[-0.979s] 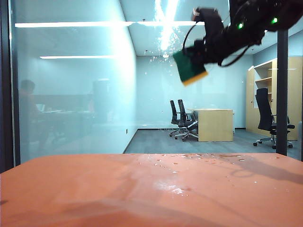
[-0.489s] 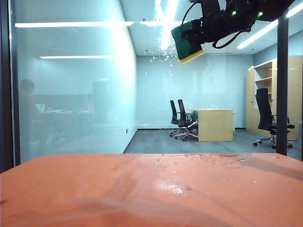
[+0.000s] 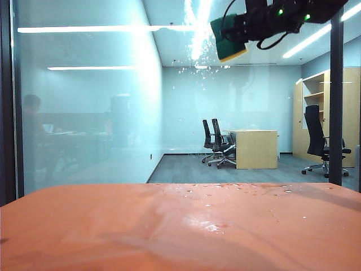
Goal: Pick up the sponge from the table, wipe the water off the glass, and finally place the sponge back on the table.
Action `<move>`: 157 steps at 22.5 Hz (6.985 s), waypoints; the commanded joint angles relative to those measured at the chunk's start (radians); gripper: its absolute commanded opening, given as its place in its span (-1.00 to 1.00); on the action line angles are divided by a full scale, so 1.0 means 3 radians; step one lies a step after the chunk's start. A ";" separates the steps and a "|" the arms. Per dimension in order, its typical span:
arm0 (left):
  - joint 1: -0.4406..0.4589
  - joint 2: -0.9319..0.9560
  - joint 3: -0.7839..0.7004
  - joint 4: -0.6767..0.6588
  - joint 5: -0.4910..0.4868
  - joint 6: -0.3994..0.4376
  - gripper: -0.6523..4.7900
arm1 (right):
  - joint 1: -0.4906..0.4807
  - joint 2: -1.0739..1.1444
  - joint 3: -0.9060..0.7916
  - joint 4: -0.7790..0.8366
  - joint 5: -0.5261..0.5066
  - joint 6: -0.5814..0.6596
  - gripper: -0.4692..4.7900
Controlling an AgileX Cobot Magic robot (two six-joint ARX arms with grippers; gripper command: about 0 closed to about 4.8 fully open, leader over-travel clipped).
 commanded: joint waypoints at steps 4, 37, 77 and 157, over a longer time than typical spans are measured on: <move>0.0000 0.0005 0.0010 0.0033 0.0001 0.0015 -0.78 | -0.0032 0.0314 0.0027 -0.0015 -0.0039 0.0008 -0.85; 0.0000 0.0005 0.0010 0.0034 -0.0011 0.0015 -0.78 | 0.0112 0.0397 0.1925 -0.1517 -0.0079 0.0009 -0.85; 0.0001 0.0005 0.0010 0.0038 -0.0025 0.0141 -0.78 | 0.0439 0.0467 0.1914 -0.2272 0.0528 -0.0022 -0.86; 0.0000 0.0005 0.0010 0.0075 -0.0086 0.0163 -0.78 | 0.0146 -0.2441 -0.3806 0.0078 0.0369 0.2019 -0.86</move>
